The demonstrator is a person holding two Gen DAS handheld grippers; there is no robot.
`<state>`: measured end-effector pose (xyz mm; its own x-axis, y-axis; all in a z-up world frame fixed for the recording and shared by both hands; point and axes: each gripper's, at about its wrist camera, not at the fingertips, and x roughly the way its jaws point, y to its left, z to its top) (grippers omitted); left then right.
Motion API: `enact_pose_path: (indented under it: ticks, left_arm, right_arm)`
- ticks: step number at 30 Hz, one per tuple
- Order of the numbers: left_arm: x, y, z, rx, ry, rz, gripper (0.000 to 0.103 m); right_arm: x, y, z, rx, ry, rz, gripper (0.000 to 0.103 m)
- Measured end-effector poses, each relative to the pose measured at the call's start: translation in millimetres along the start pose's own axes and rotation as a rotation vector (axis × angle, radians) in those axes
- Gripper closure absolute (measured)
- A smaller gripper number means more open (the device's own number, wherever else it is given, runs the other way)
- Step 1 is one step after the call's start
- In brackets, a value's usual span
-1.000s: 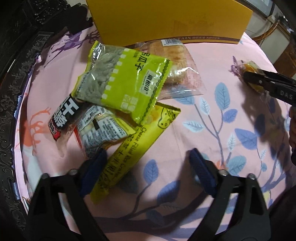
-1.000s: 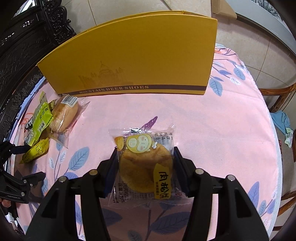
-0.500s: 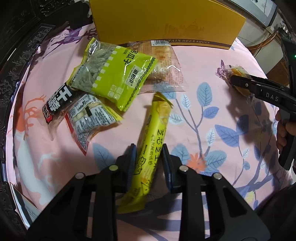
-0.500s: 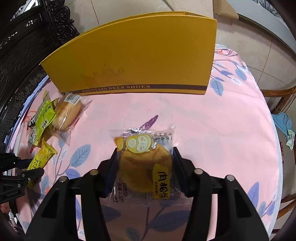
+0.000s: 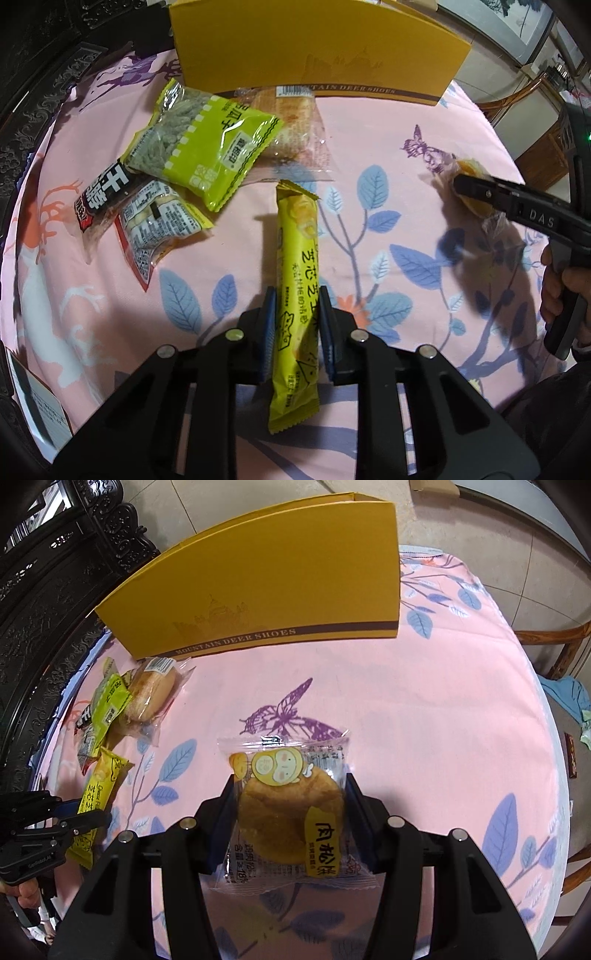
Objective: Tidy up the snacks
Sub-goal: 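Carry both snacks over the yellow box and open both tools to drop them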
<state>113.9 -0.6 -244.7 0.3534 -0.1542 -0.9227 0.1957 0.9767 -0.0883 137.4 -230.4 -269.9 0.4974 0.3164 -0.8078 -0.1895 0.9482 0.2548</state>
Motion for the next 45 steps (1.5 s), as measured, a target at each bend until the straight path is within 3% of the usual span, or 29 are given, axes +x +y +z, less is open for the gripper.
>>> enact_pose_path:
  ticks: [8, 15, 25, 32, 38, 39, 41, 43, 45]
  left_arm:
    - [-26.7, -9.6, 11.8, 0.014, -0.07, -0.031, 0.081]
    - [-66.2, -22.0, 42.1, 0.048, -0.184, -0.047, 0.081]
    - [-119.2, -25.7, 126.3, 0.044, -0.409, -0.085, 0.081]
    - [-136.5, -23.6, 187.4, 0.031, -0.507, -0.061, 0.081]
    - [-138.3, -16.7, 242.7, 0.007, -0.541, -0.032, 0.081]
    - [-138.0, -14.0, 255.2, -0.013, -0.542, -0.018, 0.078]
    - [-138.0, -12.5, 269.7, -0.045, -0.537, 0.057, 0.011]
    - [-146.7, -13.1, 270.7, -0.096, -0.584, 0.145, 0.004]
    - [-150.6, -16.8, 266.6, -0.09, -0.587, 0.135, 0.004]
  right_arm:
    - [-22.2, 4.6, 3.0, -0.011, -0.034, 0.039, 0.047]
    - [-52.7, 10.5, 29.4, -0.005, -0.122, 0.078, 0.047]
    - [-104.2, 23.5, 116.1, -0.053, -0.339, 0.107, 0.047]
    - [-118.9, 29.1, 173.5, -0.103, -0.437, 0.096, 0.047]
    - [-111.9, 32.2, 220.9, -0.112, -0.483, 0.098, 0.047]
    - [-108.2, 32.3, 231.9, -0.102, -0.483, 0.104, 0.045]
    - [-102.4, 34.4, 250.4, -0.074, -0.462, 0.047, 0.032]
    - [-108.2, 32.0, 257.3, -0.035, -0.468, 0.024, 0.032]
    - [-118.8, 28.9, 250.6, -0.013, -0.498, 0.094, 0.031]
